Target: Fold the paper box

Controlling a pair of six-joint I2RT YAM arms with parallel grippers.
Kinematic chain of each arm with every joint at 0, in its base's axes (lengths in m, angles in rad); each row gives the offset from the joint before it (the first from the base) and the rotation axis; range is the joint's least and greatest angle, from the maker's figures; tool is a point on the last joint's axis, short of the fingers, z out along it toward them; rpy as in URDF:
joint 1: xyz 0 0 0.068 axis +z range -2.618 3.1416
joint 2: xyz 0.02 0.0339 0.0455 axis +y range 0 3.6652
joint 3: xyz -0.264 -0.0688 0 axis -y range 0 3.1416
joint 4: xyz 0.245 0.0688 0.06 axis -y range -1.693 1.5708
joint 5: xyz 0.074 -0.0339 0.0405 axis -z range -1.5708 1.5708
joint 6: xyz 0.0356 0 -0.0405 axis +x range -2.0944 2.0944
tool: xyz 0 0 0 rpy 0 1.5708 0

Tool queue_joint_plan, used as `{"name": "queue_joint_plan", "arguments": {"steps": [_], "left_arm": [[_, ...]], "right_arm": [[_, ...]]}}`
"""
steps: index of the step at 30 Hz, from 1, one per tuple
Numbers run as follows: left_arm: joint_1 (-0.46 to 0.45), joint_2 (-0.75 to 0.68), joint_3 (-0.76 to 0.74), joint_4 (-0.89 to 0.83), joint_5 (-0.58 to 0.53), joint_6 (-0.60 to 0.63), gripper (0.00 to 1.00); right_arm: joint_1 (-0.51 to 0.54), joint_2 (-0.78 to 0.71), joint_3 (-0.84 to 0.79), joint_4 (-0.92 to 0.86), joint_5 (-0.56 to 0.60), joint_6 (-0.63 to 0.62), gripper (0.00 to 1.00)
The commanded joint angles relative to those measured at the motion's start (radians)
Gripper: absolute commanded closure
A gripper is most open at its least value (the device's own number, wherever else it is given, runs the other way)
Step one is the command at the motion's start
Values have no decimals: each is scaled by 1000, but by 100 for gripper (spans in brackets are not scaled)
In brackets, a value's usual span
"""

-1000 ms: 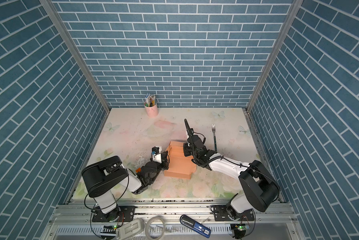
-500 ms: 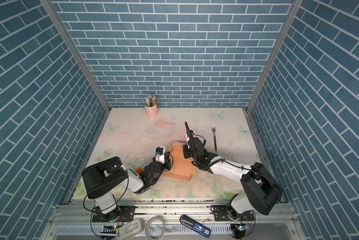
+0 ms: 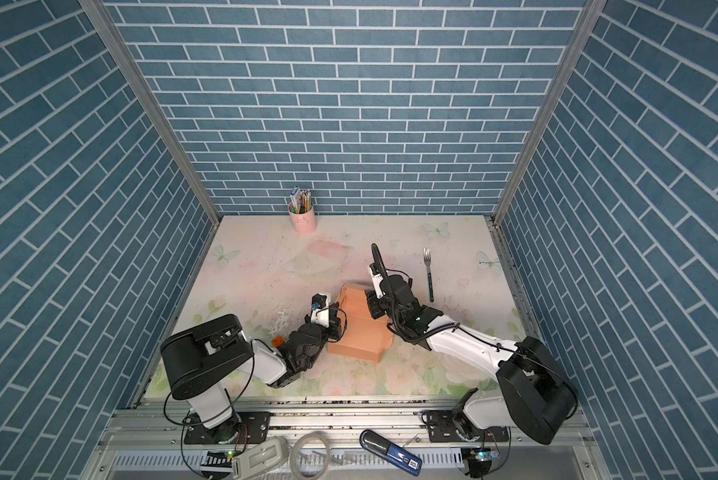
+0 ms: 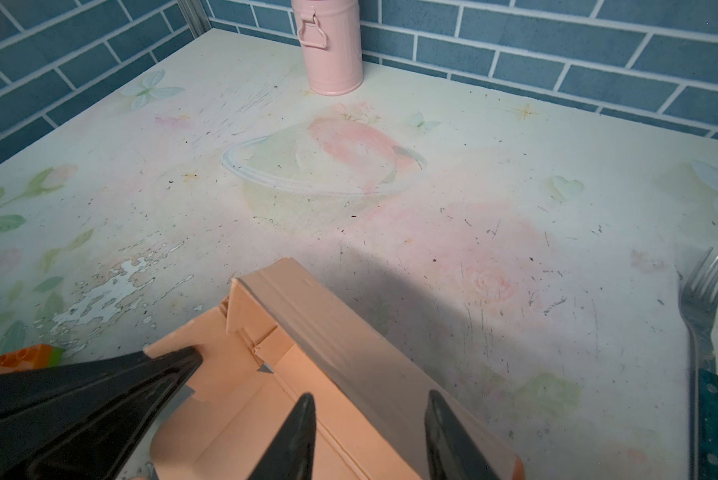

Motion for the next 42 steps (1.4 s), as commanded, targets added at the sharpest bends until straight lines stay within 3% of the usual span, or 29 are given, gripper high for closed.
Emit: {"name": "queue_joint_plan", "arguments": {"steps": [1, 9, 16, 42], "left_arm": [[-6, -17, 0, -27, -8, 18, 99], [-6, -24, -2, -32, -6, 22, 99], [-6, -28, -2, -34, -2, 26, 99], [-5, -23, 5, -44, 8, 26, 99]], "right_arm": [[6, -31, 35, -74, -51, -135, 54], [6, -47, 114, -250, -90, -367, 49], [5, -32, 144, -328, 33, -513, 50], [5, 91, 215, -386, 177, -645, 61]]}}
